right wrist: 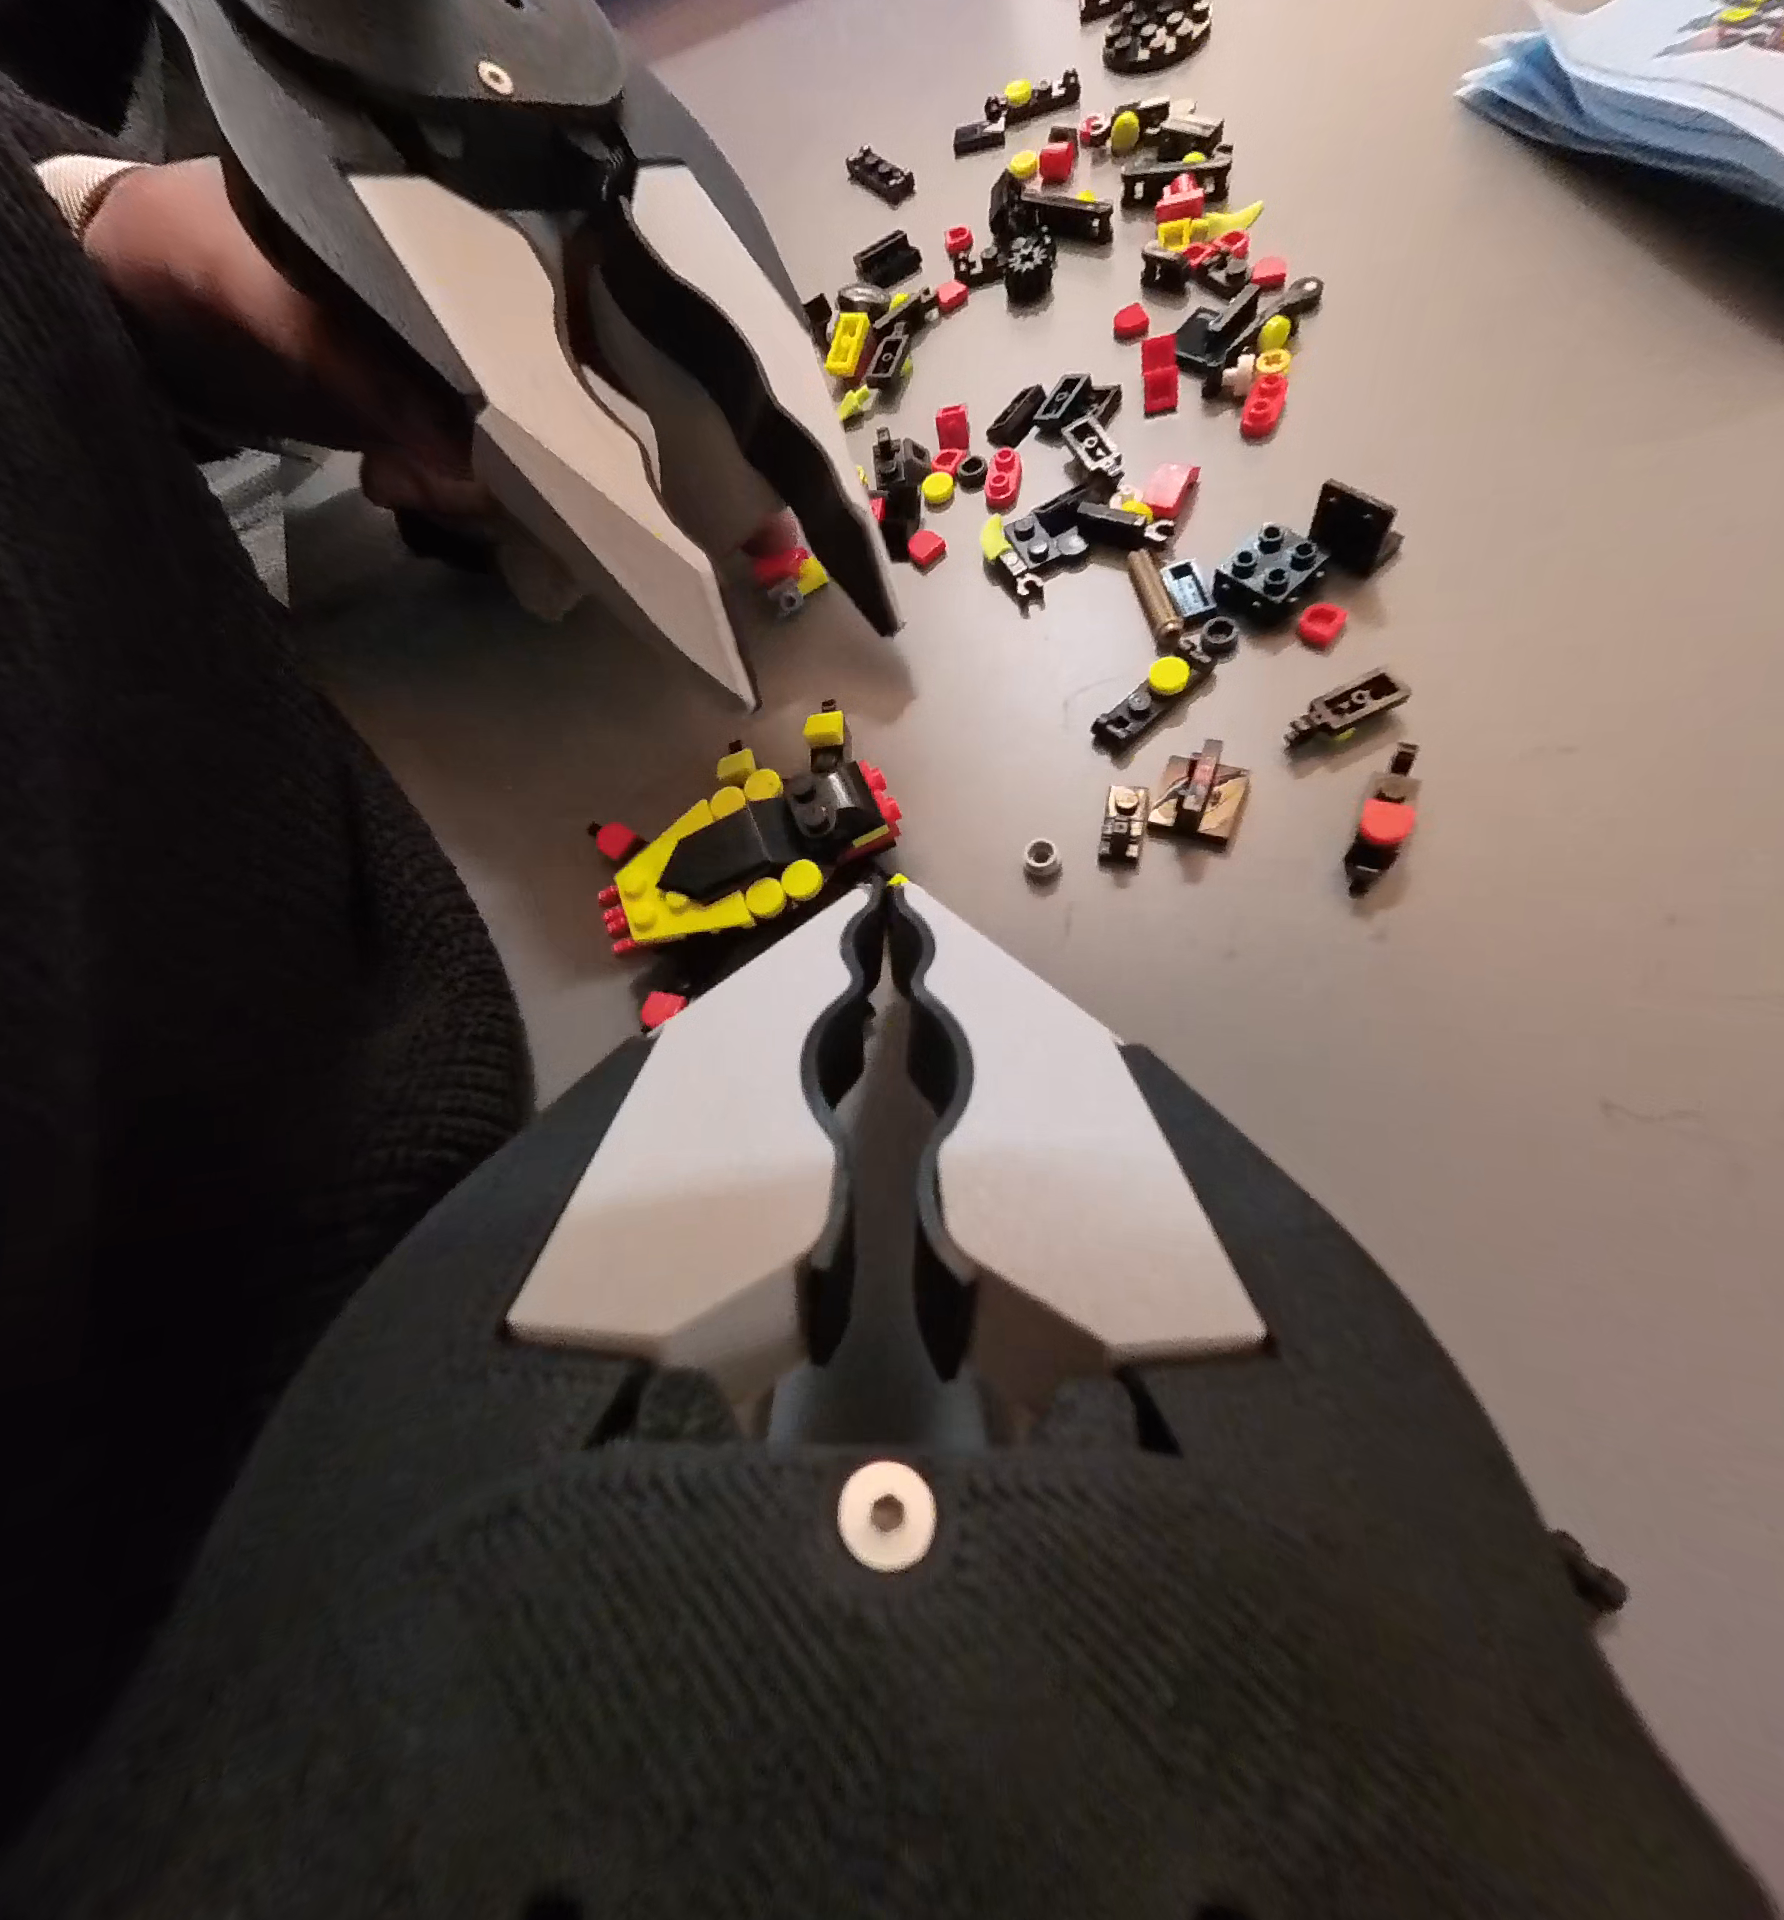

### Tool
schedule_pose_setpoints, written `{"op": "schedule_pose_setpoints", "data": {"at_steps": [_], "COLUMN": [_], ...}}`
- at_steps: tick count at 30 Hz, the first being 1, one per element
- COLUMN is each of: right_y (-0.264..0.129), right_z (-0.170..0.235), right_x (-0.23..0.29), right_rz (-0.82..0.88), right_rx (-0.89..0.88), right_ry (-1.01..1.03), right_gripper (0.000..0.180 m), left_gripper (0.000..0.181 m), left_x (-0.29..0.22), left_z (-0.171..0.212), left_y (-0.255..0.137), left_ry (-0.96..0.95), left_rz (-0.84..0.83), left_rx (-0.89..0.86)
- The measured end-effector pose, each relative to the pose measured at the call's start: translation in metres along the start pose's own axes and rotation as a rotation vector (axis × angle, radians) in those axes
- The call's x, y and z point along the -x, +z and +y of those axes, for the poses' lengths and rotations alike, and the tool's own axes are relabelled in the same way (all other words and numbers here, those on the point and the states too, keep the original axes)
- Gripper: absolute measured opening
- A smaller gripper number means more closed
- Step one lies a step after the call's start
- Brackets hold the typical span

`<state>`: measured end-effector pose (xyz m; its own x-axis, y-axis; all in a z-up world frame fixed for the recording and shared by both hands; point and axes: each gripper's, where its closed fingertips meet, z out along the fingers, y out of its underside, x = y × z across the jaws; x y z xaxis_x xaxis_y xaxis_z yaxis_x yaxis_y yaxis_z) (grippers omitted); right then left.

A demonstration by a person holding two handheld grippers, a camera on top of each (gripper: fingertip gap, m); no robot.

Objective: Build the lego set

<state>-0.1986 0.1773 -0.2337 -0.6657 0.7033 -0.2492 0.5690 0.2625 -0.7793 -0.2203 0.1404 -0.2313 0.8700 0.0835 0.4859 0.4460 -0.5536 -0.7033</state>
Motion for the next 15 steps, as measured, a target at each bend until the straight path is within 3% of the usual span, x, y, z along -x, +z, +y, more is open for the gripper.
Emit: {"op": "schedule_pose_setpoints", "data": {"at_steps": [8,11,15], "right_y": [0.001,0.001,0.001], "right_z": [0.001,0.001,0.001], "right_x": [-0.001,0.0,0.0], "right_rz": [0.009,0.011,0.014], "right_rx": [0.009,0.01,0.012], "right_ry": [-0.005,-0.008,-0.012], "right_gripper": [0.0,0.0,0.0], "left_gripper": [0.037,0.05,0.051], "left_x": [0.004,0.002,-0.015], "left_z": [0.0,-0.007,-0.012], "left_y": [0.0,-0.001,0.002], "left_ry": [0.016,0.053,0.103], "left_rz": [-0.041,-0.053,-0.016], "left_rx": [0.004,-0.036,-0.064]}}
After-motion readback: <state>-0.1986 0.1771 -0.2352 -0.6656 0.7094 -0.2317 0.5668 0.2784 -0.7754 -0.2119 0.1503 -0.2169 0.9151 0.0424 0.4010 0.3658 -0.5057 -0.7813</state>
